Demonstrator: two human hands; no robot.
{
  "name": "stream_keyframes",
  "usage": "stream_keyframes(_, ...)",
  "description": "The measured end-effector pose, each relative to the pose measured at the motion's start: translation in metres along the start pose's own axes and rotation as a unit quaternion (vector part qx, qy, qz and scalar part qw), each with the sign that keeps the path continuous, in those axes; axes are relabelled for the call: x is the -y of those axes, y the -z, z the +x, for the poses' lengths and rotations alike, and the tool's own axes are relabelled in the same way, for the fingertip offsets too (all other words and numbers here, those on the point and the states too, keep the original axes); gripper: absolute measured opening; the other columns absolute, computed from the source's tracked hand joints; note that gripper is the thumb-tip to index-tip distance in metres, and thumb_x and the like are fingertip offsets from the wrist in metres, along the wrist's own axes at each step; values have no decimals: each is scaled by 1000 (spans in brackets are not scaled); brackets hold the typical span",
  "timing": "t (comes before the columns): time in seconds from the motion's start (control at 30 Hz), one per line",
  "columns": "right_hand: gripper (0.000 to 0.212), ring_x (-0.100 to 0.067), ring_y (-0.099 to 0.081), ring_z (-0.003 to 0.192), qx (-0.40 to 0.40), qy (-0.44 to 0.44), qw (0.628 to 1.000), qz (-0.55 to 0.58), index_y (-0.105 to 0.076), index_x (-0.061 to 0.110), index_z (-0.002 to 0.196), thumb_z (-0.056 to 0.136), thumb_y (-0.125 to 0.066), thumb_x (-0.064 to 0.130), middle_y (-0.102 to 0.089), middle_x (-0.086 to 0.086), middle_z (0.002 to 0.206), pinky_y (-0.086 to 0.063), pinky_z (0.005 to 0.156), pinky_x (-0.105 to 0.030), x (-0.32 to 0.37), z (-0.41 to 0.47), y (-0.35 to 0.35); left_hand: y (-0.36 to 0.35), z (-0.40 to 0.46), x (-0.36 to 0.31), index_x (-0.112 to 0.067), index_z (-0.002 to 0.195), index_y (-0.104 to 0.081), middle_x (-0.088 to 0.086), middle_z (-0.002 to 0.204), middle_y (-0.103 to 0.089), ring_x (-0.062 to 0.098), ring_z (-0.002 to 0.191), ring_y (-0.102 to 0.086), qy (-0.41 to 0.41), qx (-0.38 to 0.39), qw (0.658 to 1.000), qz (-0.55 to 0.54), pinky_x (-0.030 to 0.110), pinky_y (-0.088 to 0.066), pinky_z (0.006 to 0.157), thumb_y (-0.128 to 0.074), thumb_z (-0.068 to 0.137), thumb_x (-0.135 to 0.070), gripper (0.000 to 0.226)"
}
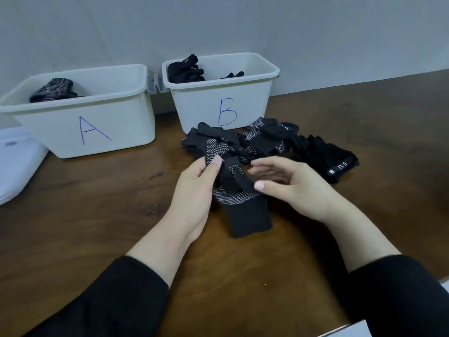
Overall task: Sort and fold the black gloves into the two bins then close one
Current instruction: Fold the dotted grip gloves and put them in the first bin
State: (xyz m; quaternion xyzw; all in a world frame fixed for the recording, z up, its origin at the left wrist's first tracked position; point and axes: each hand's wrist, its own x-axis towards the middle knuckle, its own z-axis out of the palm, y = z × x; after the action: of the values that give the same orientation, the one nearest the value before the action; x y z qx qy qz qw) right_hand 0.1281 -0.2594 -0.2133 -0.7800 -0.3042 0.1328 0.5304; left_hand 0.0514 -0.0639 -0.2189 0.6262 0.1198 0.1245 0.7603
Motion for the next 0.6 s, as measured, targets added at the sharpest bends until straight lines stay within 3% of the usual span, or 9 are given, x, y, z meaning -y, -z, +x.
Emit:
stream_keyframes(0.13,51,-7,-66,114,66,-13,998,1,-62,34,127,80,-82,36,-73,11,119,-47,109,-39,9,2,-17,14,-6,-17,-13,97,-72,20,104,-74,36,97,-71,56,-47,993,-94,51,-55,96,-53,105,-29,26)
stream_keyframes(0.23,51,-5,-68,105,79,-19,997,-8,-61,36,127,82,-83,34,-74,13,111,-49,106,-38,32,4,-42,32,-11,-29,-5,108,-69,20,102,-75,34,94,-74,71,-115,987,-83,48,-60,88,-49,105,-14,22)
stream_keyframes(0.33,31,-6,-71,93,89,-12,996,-16,-66,33,114,86,-79,35,-76,12,99,-53,95,-31,57,7,-84,62,-15,-42,5,113,-63,27,110,-71,42,104,-70,70,-183,977,-89,60,-54,93,-51,101,-11,23)
stream_keyframes(0.4,8,-5,-71,83,66,-3,998,-11,-69,28,101,93,-72,28,-77,11,89,-54,82,-24,71,11,-112,84,-19,-53,2,111,-66,24,108,-73,38,100,-71,58,-204,971,-112,55,-56,93,-52,102,-15,23)
stream_keyframes(0.43,3,-5,-71,79,53,-15,998,20,-71,23,94,96,-68,24,-77,9,85,-54,77,-24,79,15,-125,96,-21,-61,-1,109,-68,21,105,-75,35,98,-72,47,-207,970,-118,48,-59,89,-52,104,-17,23)
stream_keyframes(0.5,18,-14,-70,74,43,-73,986,143,-72,12,88,101,-61,19,-76,2,85,-59,73,-30,89,29,-145,125,-23,-76,-8,110,-70,10,102,-78,25,94,-75,36,-203,972,-116,37,-62,77,-50,107,-26,26)
stream_keyframes(0.6,25,-16,-54,58,33,-149,961,232,-72,2,92,103,-58,20,-60,-6,75,-56,62,-29,98,55,-166,183,-26,-93,-12,121,-64,6,107,-76,24,97,-74,35,-227,973,-34,41,-61,83,-39,109,-43,41)
